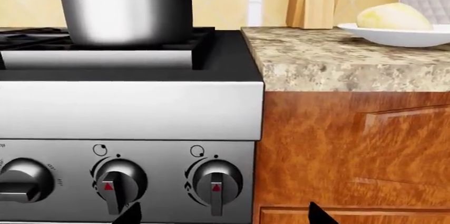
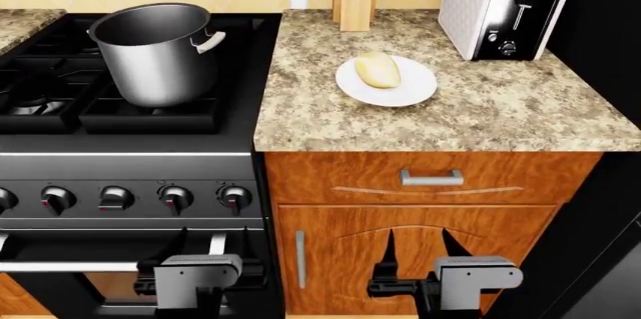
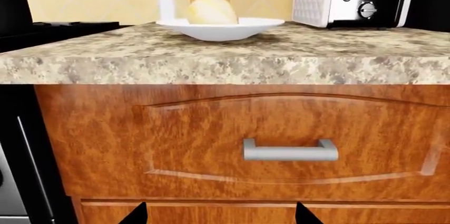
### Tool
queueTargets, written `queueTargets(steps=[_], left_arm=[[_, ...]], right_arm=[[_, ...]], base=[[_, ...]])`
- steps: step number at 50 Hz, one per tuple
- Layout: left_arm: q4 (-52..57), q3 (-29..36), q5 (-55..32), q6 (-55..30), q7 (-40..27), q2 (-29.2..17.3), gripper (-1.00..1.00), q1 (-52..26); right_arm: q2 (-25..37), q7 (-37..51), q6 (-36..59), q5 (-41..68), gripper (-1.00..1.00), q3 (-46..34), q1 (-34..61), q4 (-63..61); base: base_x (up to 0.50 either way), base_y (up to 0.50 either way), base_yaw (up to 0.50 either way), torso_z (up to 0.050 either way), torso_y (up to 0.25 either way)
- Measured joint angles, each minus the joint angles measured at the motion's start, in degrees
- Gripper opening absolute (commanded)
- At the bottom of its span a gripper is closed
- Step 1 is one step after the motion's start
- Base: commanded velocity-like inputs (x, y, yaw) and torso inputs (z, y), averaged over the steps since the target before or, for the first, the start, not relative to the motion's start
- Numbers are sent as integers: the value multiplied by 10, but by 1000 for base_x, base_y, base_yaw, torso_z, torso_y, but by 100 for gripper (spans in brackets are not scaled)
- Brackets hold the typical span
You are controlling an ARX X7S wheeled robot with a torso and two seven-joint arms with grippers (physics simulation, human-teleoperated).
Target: Frozen meat rests on a plate on the counter. Retrieve the meat and place it in a pot on a burner. Then turn the burner on.
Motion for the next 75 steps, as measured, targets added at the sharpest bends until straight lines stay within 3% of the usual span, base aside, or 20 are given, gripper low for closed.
queueTargets(steps=[8,15,28,37,49,75], left_arm=[[69,-8,-23,-17,-3,-13,100,10],[229,-24,-75,-143,-17,-58,100,-21],[463,-118,-356,-514,-128,-123,100,-268],[517,-167,-503,-654,-195,-154,100,-396],[550,-189,-562,-706,-219,-178,100,-444],[566,-192,-596,-706,-242,-205,100,-461]], right_arm=[[4,-2,18,55,100,16,-4,-43],[44,30,134,139,100,37,12,-186],[169,223,438,458,100,121,215,-433],[234,342,560,638,100,127,369,-473],[283,413,629,747,100,124,454,-493],[321,446,655,830,100,113,498,-501]], base=[[0,0,0,0,0],[0,0,0,0,0],[0,0,0,0,0],[0,0,0,0,0],[0,0,0,0,0],[86,0,0,0,0]])
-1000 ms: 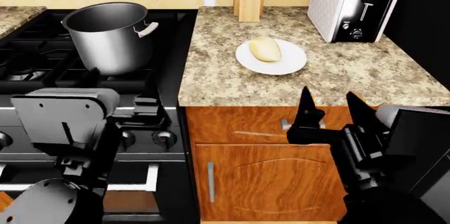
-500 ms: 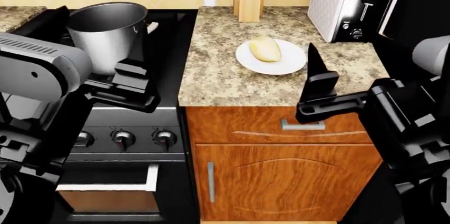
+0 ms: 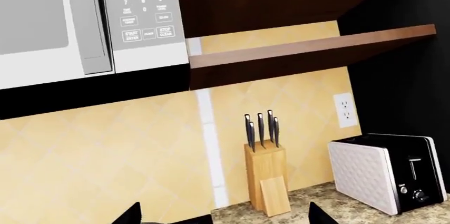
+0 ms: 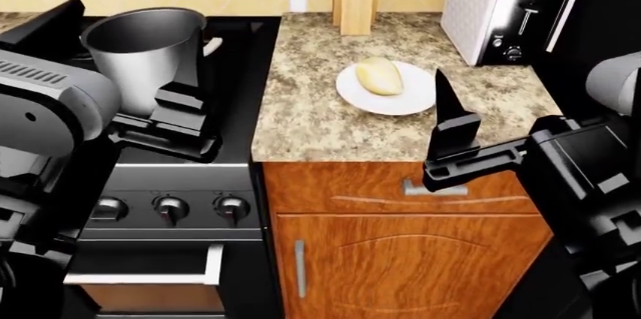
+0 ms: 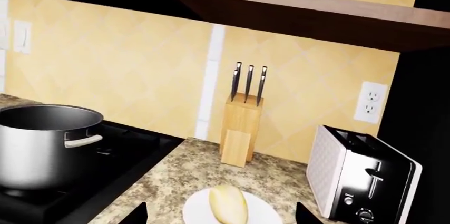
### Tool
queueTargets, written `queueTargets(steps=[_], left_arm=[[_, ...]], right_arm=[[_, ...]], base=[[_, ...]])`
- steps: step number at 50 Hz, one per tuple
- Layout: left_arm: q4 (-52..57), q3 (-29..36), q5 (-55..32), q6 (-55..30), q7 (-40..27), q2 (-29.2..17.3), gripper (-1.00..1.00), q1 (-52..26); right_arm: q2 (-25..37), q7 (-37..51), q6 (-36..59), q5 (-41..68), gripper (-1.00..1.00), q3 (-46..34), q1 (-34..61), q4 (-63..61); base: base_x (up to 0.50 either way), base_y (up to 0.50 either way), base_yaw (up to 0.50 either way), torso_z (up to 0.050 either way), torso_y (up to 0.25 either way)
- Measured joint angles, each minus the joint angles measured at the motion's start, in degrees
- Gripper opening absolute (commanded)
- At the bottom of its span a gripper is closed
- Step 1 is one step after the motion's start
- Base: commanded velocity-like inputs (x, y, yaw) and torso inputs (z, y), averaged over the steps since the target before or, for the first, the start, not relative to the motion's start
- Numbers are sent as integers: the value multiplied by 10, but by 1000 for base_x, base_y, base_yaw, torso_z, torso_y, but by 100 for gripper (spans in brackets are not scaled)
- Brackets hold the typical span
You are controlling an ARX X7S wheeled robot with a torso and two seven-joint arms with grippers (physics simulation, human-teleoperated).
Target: Frozen meat rests on a plate on the counter. Retrieve the meat and place it in a pot on a burner. Then turn the burner on.
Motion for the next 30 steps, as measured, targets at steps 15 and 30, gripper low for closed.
queueTargets(steps=[15,30], left_arm=[[-3,9,-17,6,-15,-9,100,-10],[-3,9,-35,15,-32,-17,100,-12]], right_arm=[[9,1,-1,11,100,-2,3,-1],[14,1,-5,11,100,-2,1,-3]], base=[[133,0,0,0,0],[180,0,0,0,0]])
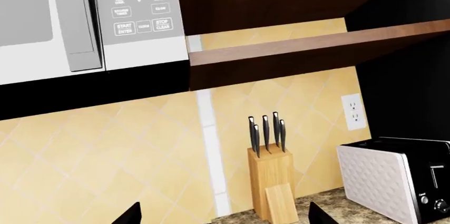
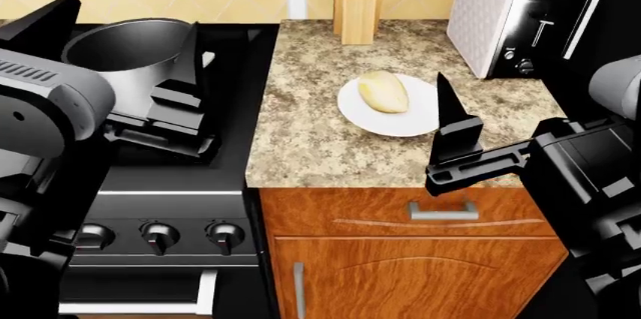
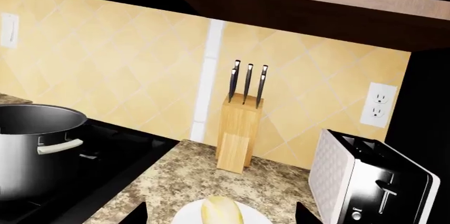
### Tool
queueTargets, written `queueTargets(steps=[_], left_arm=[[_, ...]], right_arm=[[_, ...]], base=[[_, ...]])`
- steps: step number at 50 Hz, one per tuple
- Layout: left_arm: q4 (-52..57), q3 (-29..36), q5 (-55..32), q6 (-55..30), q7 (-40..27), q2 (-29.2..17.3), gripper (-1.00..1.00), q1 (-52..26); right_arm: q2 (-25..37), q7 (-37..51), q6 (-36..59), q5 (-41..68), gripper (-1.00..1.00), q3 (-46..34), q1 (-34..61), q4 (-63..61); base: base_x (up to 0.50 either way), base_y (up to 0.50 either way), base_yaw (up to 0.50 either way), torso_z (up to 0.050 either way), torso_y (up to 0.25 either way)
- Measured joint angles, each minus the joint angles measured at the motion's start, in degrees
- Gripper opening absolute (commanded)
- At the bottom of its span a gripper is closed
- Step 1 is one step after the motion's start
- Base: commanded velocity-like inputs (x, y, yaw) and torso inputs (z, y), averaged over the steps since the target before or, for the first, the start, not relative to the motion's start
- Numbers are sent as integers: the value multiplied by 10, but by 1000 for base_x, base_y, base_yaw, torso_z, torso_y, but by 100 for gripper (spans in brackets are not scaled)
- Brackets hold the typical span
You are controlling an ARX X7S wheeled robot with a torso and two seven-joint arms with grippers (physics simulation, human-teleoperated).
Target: Frozen meat rests on a plate on the counter. Retrieve the meat and place it in a pot on a burner. Then turn the burner on.
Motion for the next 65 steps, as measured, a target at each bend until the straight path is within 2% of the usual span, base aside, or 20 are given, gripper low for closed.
queueTargets(steps=[65], left_arm=[[-9,24,-10,34,-18,-26,100,-1]], right_arm=[[14,0,-7,0,100,-18,5,3]], base=[[180,0,0,0,0]])
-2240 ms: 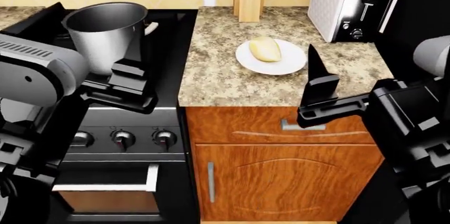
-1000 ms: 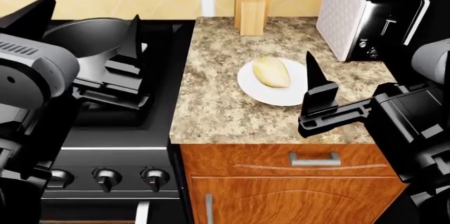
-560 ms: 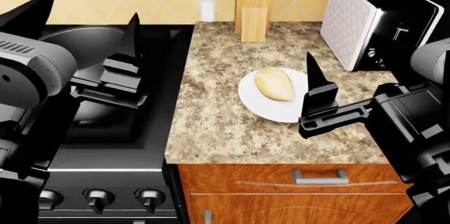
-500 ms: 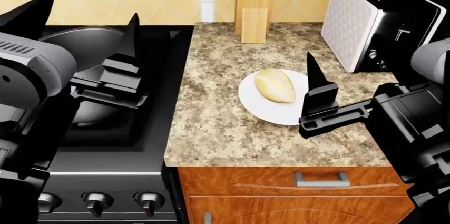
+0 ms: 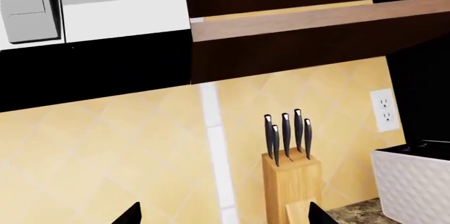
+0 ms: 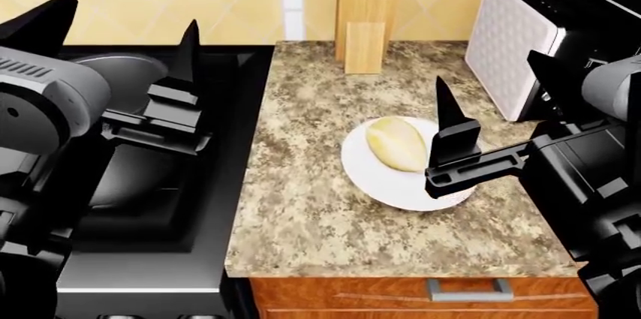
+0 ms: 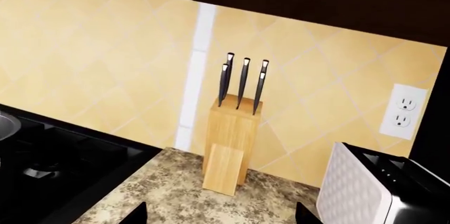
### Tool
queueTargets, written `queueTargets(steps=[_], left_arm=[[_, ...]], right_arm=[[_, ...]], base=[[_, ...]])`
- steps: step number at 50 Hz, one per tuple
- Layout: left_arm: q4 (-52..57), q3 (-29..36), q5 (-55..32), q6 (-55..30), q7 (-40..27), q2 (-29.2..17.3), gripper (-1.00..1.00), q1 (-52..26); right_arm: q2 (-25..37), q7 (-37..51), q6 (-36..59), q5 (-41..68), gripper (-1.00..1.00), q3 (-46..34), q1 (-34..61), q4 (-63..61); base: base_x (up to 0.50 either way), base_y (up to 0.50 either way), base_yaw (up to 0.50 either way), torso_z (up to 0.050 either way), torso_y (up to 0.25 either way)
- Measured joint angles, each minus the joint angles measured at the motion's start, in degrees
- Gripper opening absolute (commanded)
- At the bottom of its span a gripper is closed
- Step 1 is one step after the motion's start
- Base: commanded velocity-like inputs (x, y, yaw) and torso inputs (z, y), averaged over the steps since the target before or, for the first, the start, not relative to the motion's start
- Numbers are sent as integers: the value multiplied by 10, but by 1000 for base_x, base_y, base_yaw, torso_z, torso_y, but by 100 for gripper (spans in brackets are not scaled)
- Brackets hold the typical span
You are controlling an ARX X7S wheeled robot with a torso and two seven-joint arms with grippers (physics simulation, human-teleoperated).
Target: Frozen meat rests on a plate on the counter. Retrieve the meat and place it in a pot on a burner. Then turn the burner on.
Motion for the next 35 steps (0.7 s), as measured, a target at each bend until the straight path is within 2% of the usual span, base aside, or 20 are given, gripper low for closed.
queueTargets(steps=[35], left_arm=[[3,4,1,21,-4,-14,100,9]], right_arm=[[4,-2,-5,-7,100,-7,0,5]], base=[[167,0,0,0,0]])
